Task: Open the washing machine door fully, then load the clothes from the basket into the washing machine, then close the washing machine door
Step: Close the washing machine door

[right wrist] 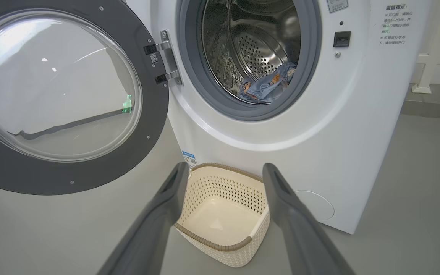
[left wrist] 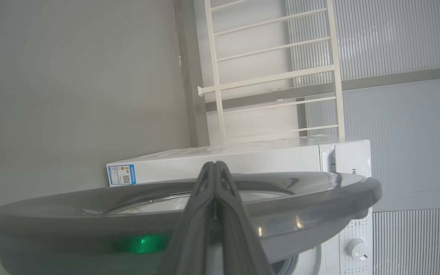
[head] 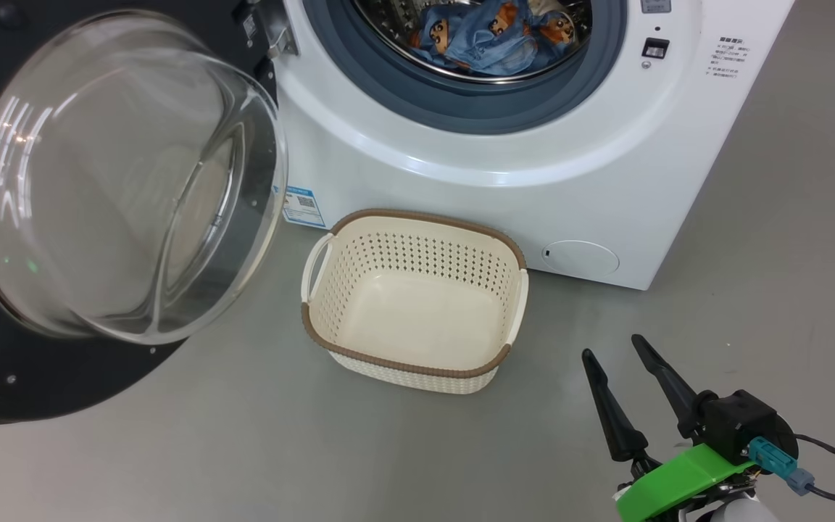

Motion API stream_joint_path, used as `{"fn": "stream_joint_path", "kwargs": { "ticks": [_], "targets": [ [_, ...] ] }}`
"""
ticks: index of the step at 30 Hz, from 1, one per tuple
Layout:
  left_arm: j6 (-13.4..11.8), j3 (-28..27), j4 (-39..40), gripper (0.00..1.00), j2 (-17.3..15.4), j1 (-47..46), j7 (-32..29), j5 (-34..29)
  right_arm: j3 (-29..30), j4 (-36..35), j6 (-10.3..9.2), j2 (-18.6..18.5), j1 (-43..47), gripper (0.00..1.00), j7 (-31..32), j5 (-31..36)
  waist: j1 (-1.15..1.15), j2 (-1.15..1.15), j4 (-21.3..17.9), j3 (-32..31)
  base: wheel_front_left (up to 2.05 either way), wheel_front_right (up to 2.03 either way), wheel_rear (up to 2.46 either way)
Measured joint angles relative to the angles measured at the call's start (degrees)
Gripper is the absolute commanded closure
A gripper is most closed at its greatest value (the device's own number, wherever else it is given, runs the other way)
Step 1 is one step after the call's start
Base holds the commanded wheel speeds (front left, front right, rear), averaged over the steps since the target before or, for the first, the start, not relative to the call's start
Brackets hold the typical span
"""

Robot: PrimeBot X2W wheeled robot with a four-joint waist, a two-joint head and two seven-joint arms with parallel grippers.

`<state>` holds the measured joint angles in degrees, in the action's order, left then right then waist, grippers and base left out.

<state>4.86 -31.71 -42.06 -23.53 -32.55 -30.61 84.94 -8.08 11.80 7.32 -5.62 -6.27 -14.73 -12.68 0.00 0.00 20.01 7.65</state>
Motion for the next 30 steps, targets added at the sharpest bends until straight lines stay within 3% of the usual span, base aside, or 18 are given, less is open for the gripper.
{"fn": "stream_joint_path", "kwargs": {
  "ticks": [11, 24, 30],
  "targets": [
    [-0.04, -0.02, 6.26, 1.00, 1.59, 4.10, -8.44, 4.11, -0.30, 0.68, 0.01, 0.03, 0.00, 0.00, 0.00, -0.08, 0.00, 0.00, 0.30, -0.05, 0.00, 0.00, 0.00],
    [-1.21, 1.80, 18.06, 1.00, 7.28, 9.66, -20.16, 10.96, -0.44, 1.43, 0.01, 0.24, 0.01, 0.00, 0.00, -1.19, 0.00, 0.00, -0.24, -0.61, 0.00, 0.00, 0.00],
    [-2.13, 2.33, 23.10, 1.00, 9.35, 12.27, -21.67, 12.34, -0.42, 1.54, 0.01, 0.48, 0.02, 0.00, 0.00, -1.20, 0.00, 0.00, -0.50, -0.58, 0.00, 0.00, 0.00]
  ]
}}
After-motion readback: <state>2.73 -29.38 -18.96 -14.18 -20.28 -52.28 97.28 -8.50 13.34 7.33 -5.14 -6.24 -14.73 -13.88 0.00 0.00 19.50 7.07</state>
